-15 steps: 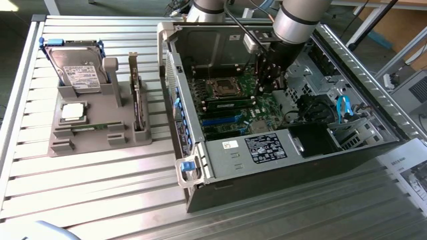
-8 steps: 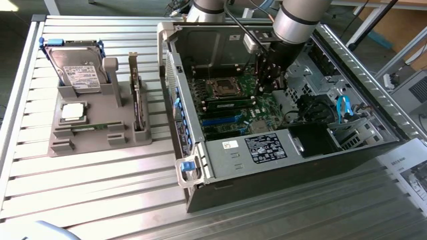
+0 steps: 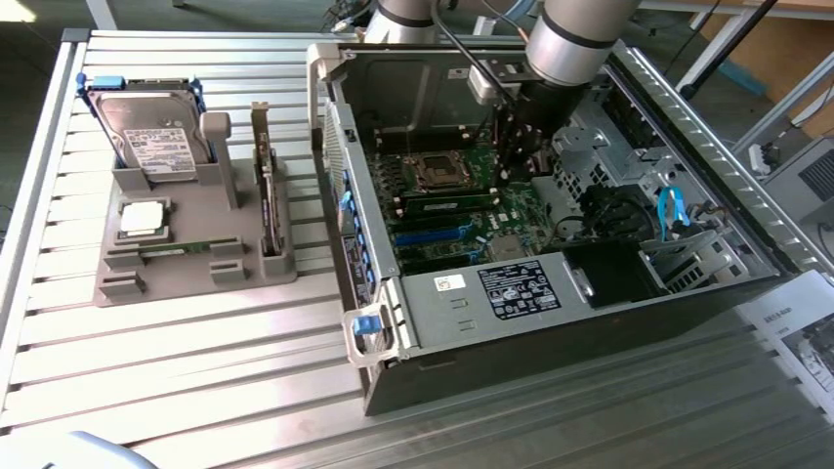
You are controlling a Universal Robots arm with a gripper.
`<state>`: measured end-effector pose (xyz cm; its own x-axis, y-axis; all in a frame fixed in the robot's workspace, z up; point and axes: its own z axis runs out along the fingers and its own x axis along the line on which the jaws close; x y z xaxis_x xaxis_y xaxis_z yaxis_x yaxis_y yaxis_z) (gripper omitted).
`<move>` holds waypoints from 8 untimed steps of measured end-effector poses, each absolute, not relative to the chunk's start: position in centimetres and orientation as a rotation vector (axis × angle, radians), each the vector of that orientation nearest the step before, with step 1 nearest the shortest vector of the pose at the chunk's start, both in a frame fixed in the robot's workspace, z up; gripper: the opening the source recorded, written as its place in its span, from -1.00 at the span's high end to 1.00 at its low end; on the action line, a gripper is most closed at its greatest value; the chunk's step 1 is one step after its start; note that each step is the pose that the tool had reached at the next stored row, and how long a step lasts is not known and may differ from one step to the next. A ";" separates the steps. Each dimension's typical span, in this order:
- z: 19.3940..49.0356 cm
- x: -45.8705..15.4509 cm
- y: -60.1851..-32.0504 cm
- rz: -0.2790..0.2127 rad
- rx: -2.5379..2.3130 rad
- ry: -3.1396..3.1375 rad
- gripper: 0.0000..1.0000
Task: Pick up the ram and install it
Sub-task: 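Press down the ram until it locks into place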
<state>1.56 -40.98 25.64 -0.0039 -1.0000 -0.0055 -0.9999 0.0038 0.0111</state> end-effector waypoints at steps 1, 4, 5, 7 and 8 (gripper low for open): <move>25.6 1.2 -41.0 -0.019 2.214 -2.223 0.80; 25.6 0.0 -41.0 -0.019 2.214 -2.223 0.80; 25.6 -0.4 -41.0 -0.018 2.214 -2.223 0.80; 25.6 -1.2 -41.0 -0.018 2.214 -2.223 0.80; 25.6 -1.5 -41.0 -0.018 2.214 -2.223 0.80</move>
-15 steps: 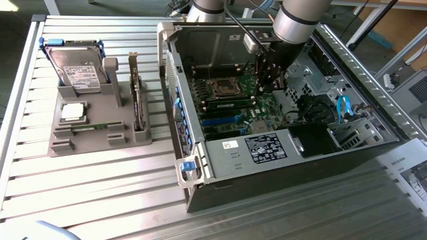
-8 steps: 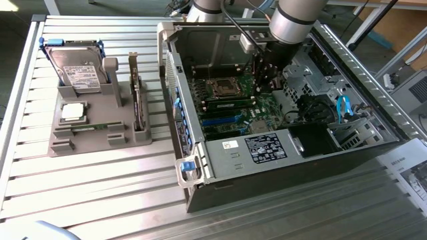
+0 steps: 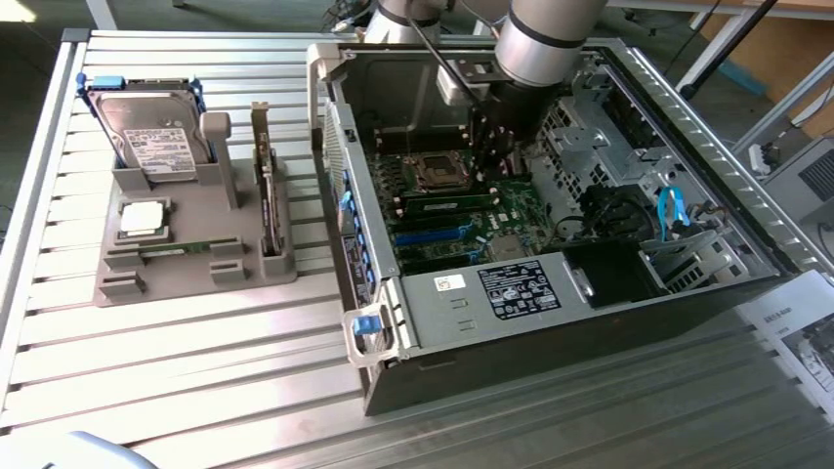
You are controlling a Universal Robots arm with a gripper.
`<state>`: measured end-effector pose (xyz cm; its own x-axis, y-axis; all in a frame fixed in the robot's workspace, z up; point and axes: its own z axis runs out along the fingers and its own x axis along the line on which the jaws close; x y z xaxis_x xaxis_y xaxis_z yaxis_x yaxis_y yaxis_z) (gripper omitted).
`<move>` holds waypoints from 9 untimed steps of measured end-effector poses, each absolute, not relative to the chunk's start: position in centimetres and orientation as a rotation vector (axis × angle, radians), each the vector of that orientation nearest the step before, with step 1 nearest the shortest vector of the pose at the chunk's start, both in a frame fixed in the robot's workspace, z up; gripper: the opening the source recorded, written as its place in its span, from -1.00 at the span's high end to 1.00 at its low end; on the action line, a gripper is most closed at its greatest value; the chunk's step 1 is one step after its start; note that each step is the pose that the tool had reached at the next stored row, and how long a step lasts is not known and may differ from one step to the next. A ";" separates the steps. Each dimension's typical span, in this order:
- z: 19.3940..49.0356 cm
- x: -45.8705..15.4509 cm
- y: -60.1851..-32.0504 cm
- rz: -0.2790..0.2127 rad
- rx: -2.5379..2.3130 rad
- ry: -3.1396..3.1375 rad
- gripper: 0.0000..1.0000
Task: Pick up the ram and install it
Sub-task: 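Press down the ram until it locks into place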
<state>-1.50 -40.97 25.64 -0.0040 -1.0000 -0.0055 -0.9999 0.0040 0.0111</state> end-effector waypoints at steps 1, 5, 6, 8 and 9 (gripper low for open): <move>25.6 -1.8 -41.0 -0.018 2.214 -2.223 0.80; 25.6 -3.2 -41.0 -0.019 2.214 -2.223 0.80; 25.6 -3.4 -41.0 -0.018 2.214 -2.223 0.80; 25.6 -3.9 -41.0 -0.018 2.214 -2.223 0.80; 25.6 -4.1 -41.0 -0.018 2.214 -2.223 0.80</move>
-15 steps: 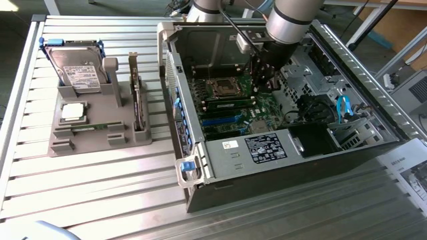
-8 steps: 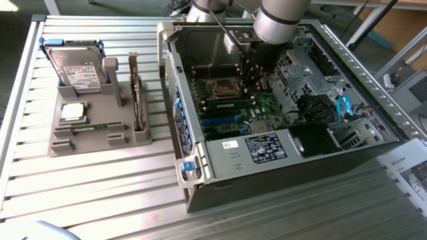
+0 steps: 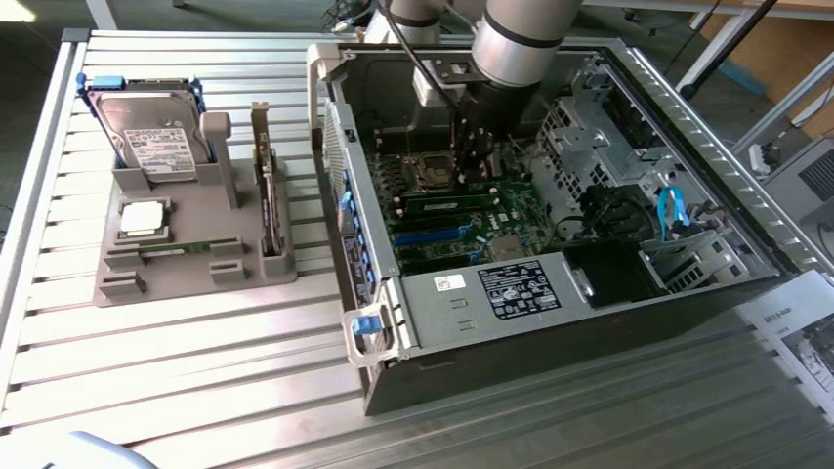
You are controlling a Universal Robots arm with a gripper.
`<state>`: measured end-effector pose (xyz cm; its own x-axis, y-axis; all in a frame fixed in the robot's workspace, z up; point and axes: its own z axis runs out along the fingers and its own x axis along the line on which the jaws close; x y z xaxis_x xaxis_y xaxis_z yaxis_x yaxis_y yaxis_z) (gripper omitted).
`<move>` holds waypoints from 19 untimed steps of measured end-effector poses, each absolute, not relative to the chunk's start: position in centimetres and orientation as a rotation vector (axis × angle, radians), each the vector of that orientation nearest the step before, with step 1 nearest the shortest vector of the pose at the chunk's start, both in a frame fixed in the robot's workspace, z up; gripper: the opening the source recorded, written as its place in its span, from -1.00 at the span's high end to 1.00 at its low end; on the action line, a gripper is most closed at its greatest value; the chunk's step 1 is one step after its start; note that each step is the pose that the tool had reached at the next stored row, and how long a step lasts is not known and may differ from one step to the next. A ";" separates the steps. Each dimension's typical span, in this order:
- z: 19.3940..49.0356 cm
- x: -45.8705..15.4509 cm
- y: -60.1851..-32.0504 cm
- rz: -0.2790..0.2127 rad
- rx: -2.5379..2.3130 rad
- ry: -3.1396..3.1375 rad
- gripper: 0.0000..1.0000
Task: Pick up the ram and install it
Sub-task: 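Press down the ram until it locks into place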
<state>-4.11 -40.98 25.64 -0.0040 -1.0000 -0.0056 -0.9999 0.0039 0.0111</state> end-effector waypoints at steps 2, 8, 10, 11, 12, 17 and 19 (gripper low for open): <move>25.6 -4.6 -41.0 -0.018 2.214 -2.223 0.80; 25.6 -5.6 -41.0 -0.018 2.214 -2.223 0.80; 25.6 -5.9 -41.0 -0.018 2.214 -2.223 0.80; 25.6 -6.0 -41.0 -0.018 2.214 -2.223 0.80; 25.6 -6.1 -41.0 -0.018 2.214 -2.223 0.80; 25.6 -6.1 -41.0 -0.019 2.214 -2.223 0.80; 25.5 -6.1 -41.0 -0.019 2.214 -2.223 0.80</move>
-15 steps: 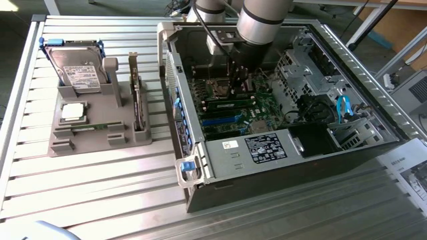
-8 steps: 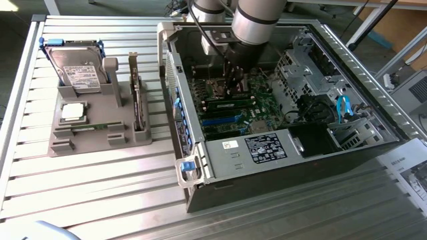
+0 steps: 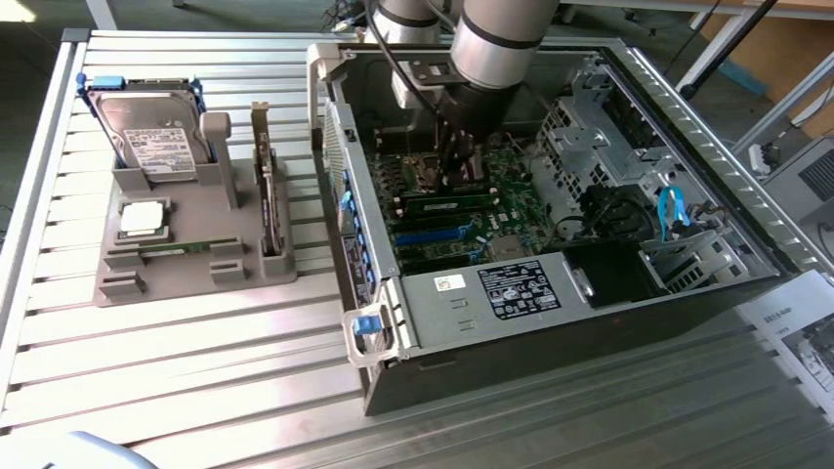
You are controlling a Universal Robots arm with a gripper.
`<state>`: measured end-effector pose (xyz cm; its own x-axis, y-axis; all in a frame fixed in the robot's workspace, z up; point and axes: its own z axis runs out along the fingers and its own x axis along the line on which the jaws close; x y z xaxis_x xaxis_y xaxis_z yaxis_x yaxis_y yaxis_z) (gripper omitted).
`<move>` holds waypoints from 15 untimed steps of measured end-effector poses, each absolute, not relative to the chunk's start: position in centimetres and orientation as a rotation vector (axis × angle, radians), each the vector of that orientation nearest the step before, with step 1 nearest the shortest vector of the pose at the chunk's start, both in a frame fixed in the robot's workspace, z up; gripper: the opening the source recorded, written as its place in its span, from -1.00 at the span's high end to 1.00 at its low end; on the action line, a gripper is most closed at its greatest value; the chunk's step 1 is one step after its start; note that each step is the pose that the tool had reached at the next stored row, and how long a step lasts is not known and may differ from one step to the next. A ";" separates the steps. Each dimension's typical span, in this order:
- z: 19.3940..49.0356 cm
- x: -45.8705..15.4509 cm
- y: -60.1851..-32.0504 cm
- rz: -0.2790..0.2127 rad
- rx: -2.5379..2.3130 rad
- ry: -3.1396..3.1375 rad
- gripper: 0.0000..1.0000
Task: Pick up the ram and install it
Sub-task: 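Press down the ram until it locks into place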
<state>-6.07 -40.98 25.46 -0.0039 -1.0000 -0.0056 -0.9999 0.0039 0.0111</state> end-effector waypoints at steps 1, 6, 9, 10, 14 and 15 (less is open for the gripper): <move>25.4 -6.1 -41.0 -0.018 2.214 -2.223 0.80; 24.9 -6.1 -41.0 -0.018 2.214 -2.223 0.80; 24.5 -6.1 -41.0 -0.018 2.214 -2.223 0.80; 24.4 -6.1 -41.0 -0.018 2.214 -2.223 0.80; 24.3 -6.1 -41.0 -0.018 2.214 -2.223 0.80; 24.3 -6.1 -41.0 -0.019 2.214 -2.223 0.80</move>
